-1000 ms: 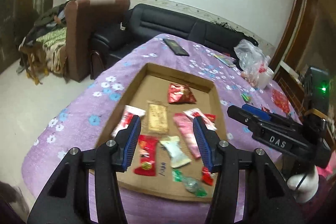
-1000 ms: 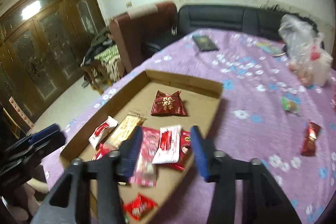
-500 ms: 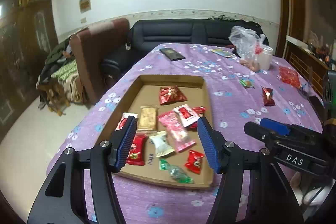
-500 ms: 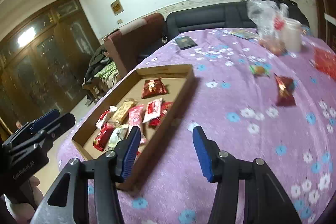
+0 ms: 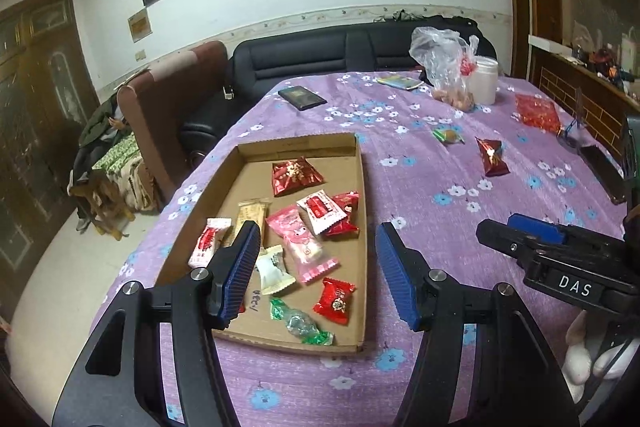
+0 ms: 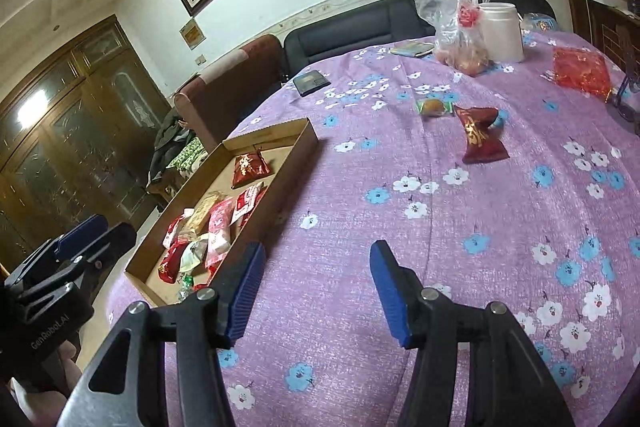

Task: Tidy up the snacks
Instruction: 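Move the right tool to the red-brown candy and grasp it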

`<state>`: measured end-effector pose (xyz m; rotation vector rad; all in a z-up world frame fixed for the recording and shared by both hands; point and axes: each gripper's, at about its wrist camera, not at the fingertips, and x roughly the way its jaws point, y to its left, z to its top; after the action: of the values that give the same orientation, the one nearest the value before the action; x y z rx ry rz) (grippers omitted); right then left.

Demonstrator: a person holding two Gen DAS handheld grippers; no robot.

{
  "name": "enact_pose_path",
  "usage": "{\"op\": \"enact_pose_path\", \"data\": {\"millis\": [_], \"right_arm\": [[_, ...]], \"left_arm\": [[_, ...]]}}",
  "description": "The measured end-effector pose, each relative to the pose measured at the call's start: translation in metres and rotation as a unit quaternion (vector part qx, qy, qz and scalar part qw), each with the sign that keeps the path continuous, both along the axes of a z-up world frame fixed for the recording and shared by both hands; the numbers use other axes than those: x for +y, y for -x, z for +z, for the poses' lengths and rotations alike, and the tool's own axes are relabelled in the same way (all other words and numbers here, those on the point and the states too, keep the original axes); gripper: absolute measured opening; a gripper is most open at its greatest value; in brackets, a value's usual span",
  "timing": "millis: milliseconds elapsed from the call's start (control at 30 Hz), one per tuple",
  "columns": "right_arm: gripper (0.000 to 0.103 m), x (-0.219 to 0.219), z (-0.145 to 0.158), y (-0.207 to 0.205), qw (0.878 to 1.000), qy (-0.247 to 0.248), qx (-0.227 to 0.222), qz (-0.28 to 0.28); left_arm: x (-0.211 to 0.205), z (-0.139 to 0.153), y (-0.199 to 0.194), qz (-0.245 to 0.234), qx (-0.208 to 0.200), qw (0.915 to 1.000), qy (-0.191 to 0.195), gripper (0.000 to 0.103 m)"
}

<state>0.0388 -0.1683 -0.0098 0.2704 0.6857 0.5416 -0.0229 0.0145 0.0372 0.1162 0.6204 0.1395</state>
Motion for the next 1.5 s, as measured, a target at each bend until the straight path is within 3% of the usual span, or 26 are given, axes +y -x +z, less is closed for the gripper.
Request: {"op": "enact_pose_path", "data": {"millis": [1167, 1333, 1500], "right_arm": [[0.059, 0.000, -0.014, 0.001, 1.000, 0.025, 0.018, -0.004], [0.059, -0.028, -0.001, -0.011, 0.998, 0.043, 0.003, -0.038], [0.061, -0.071, 0.007, -0.049, 0.993, 0.063, 0.004, -0.099]], "left_arm": [[-0.011, -0.018, -0.009, -0.038, 0.034, 0.9987, 0.010, 0.061], [-0.016, -0.019, -0.011, -0.078, 0.045, 0.9944, 0.055, 0.061], [-0.029, -0.030, -0.020, -0.107, 0.066, 0.9894, 0.074, 0.061]]}}
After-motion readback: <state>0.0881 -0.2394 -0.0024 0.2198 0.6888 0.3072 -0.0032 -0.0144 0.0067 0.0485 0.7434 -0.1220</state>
